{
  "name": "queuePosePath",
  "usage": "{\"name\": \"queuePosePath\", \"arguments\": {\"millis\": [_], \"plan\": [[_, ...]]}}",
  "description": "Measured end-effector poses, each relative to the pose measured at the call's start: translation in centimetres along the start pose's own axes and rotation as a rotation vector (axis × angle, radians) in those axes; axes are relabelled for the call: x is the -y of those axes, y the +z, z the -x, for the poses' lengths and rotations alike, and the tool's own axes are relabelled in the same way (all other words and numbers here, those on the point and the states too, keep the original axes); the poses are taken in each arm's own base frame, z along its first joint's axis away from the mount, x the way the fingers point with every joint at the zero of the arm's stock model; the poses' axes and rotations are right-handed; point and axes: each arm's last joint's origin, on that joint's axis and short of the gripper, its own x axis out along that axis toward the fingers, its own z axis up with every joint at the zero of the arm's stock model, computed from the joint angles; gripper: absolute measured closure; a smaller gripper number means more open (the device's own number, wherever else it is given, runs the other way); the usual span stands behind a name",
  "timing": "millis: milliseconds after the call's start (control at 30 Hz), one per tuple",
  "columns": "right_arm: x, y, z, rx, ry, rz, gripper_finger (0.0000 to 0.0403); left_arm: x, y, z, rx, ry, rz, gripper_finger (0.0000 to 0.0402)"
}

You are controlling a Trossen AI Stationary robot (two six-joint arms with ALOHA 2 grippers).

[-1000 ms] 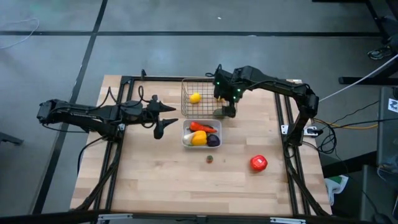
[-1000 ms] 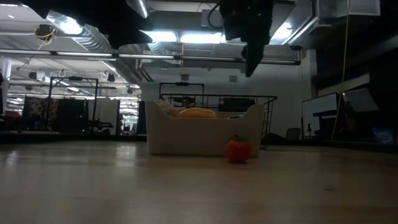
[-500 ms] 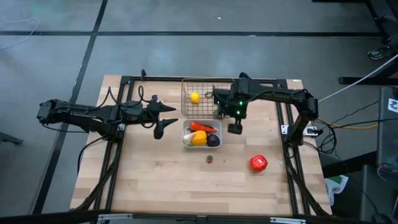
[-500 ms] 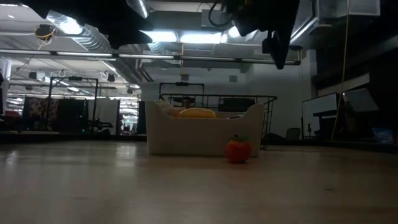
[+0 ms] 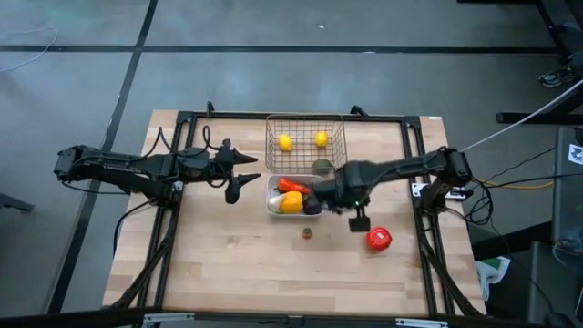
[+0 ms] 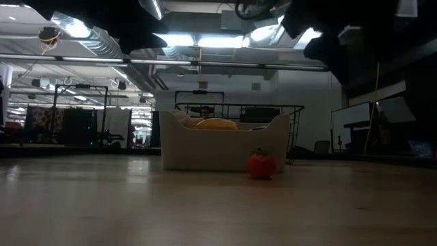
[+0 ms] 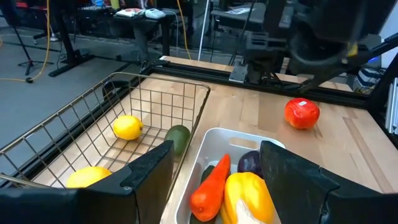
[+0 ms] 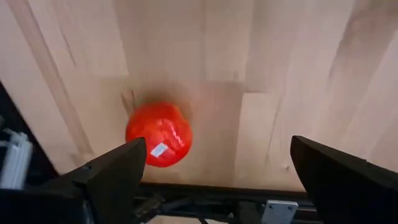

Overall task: Sort produce into baskets
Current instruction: Put the red tomato into the black wire basket

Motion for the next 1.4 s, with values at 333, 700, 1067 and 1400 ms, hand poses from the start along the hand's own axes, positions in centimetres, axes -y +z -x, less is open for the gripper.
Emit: {"name": "queuePosePath", "arguments": {"millis": [333,700,1067,1400], "plan": [[-4.0,-4.3,-2.5,-0.079,-0.081,0.066,0.0008,0.0,-0.2,0.0,-0.021,0.003,-0.003,0.0167],[-8.0,-6.6,-7.6,-0.151,-0.08,0.24,0.0008,-0.1,-0.5,0.0,-0.054,0.006,-0.011,0.0167],[-8.8,-6.6,-10.5,-0.071,-0.115,0.31,0.0008,-0.1,-0.5,0.0,-0.053,0.007,-0.001,0.0167],[-8.4,-6.7,-12.3,-0.056,-0.114,0.312,0.0008,-0.1,-0.5,0.0,-0.052,0.007,0.001,0.0167]]}}
